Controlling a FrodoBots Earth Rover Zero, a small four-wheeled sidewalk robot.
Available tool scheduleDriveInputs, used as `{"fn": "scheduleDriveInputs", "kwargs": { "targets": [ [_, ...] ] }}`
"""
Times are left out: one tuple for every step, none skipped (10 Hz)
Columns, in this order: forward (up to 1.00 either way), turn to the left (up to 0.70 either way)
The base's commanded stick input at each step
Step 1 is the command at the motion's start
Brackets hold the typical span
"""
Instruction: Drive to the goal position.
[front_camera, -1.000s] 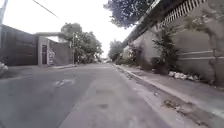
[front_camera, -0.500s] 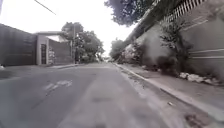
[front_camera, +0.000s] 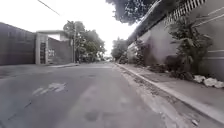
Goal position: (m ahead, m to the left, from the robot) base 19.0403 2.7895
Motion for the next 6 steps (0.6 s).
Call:
{"fn": "scheduleDriveInputs", "kwargs": {
  "targets": [
    [1.0,0.0],
    [1.0,0.0],
    [1.0,0.0],
    [1.0,0.0],
    [1.0,0.0],
    [1.0,0.0]
  ]
}}
